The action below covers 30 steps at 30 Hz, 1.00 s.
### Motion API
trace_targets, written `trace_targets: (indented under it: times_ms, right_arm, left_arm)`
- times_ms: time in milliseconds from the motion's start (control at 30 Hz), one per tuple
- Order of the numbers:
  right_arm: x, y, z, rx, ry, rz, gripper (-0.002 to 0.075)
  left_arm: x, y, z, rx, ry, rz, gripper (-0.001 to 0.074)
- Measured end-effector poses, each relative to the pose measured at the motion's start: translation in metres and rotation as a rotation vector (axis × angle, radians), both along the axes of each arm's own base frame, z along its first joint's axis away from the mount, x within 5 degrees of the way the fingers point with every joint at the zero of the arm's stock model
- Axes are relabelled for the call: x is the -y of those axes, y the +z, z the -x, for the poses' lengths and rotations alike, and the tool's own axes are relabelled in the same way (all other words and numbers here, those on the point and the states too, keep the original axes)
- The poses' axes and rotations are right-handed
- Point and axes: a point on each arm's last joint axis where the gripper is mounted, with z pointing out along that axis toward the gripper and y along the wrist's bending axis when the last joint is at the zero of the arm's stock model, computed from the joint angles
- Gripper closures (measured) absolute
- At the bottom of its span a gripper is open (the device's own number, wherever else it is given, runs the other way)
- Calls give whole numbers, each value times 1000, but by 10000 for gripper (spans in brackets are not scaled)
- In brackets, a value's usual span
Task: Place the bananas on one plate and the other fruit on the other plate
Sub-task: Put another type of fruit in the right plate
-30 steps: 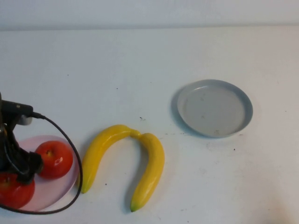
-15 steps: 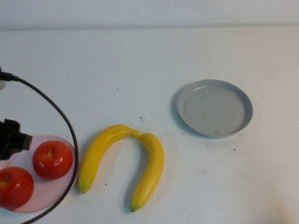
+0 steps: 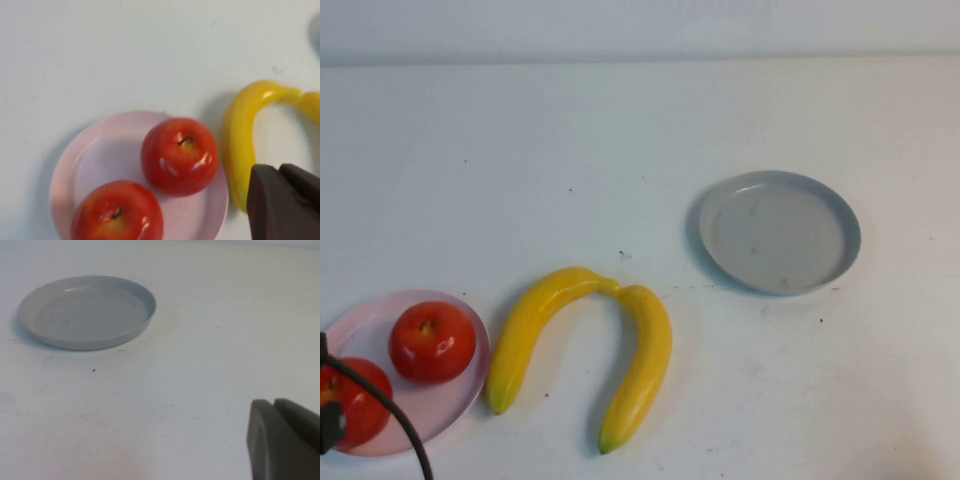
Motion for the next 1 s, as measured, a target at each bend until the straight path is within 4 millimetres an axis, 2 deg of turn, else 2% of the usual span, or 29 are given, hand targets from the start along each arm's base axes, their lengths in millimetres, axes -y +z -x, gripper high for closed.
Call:
trace_targets:
  times_ms: [167,367,467,600,767,1000]
  right_arm:
    - [0,0,0,0,0,0,743]
    - [0,0,0,0,0,0,743]
    - [0,0,0,0,0,0,743]
    - [0,0,0,0,0,0,743]
    - [0,0,0,0,0,0,743]
    - [0,0,0,0,0,0,743]
  left_arm:
    - [0,-25,9,24,3,49,737]
    - [1,-35,7,49,6,64,737]
    - [0,-47,1,138,16,68,738]
    - [-3,-67,-4,360,66,120,738]
    - [-9,-94,7,604,92,163,738]
    - [-12,-92,19,685,90,140,738]
